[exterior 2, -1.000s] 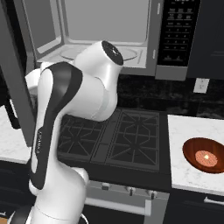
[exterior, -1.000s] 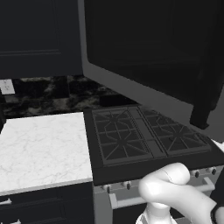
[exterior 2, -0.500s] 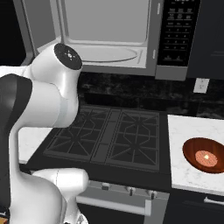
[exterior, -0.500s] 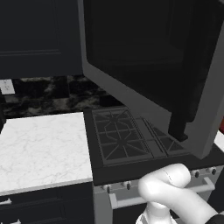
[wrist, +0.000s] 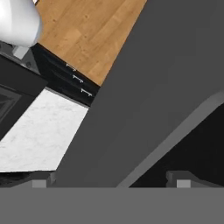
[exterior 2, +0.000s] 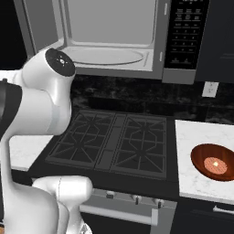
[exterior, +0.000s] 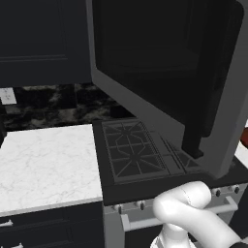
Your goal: Open the microwave, place the bowl with waffle inside the microwave, then close the microwave door and turn it on.
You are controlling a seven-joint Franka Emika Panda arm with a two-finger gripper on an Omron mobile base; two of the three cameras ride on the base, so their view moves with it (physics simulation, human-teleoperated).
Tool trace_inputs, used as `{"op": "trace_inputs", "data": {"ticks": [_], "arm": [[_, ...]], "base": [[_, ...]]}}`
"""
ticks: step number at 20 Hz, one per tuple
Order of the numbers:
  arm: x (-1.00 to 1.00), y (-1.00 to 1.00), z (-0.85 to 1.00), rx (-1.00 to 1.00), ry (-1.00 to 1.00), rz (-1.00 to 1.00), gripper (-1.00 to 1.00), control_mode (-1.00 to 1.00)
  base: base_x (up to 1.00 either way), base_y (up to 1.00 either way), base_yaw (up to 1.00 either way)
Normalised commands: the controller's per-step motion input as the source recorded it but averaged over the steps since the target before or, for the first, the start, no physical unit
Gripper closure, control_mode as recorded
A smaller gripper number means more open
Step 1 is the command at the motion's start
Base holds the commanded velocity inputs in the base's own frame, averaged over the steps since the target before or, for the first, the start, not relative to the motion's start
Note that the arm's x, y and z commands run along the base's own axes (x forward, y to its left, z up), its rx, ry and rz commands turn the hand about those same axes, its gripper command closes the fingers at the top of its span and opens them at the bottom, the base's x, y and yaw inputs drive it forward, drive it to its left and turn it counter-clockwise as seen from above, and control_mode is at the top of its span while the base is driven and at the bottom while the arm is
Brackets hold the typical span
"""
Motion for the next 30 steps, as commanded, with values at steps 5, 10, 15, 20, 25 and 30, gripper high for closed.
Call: {"op": "trace_inputs", "data": {"ticks": [5, 10, 15, 20, 25, 30], "arm": [[-0.05, 0.41, 0.0, 0.07, 0.0, 0.0, -1.0, -1.0], [0.0, -0.81, 0.0, 0.03, 0.0, -0.03, -1.0, -1.0], [0.02, -1.0, 0.0, -0.07, 0.01, -0.04, -1.0, -1.0], [0.2, -1.0, -0.12, -0.31, 0.02, -0.2, -1.0, -1.0], [0.24, -1.0, -0.39, -0.14, 0.04, -0.59, -1.0, -1.0], [0.1, -1.0, -0.54, -0.11, 0.0, -0.68, -1.0, -1.0]], "base": [[0.0, 0.0, 0.0], [0.0, 0.0, 0.0], [0.0, 0.0, 0.0], [0.0, 0.0, 0.0], [0.0, 0.0, 0.0], [0.0, 0.0, 0.0]]}}
